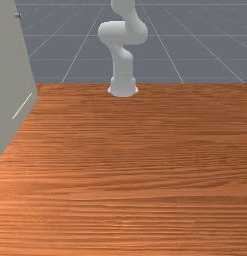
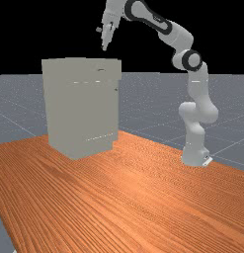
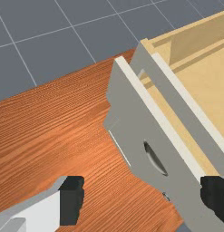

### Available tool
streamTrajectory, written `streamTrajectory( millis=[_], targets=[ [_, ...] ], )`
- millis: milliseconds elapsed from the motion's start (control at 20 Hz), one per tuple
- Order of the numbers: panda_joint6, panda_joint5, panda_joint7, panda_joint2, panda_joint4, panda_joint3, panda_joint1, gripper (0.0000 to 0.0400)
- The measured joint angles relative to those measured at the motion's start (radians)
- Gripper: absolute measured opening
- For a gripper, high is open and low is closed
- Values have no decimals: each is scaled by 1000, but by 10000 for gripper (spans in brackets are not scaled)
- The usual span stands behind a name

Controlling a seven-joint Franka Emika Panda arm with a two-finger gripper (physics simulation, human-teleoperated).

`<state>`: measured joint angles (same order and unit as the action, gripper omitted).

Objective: Open the drawer

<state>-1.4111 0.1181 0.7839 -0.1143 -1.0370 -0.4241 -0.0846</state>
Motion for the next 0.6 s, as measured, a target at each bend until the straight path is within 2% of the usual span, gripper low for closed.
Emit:
streamTrajectory(
  millis=[200,600],
  targets=[
    [-26,-1,-17,-18,23,-16,-28,397],
    [-42,-11,-40,-122,22,-28,-58,400]
  ],
)
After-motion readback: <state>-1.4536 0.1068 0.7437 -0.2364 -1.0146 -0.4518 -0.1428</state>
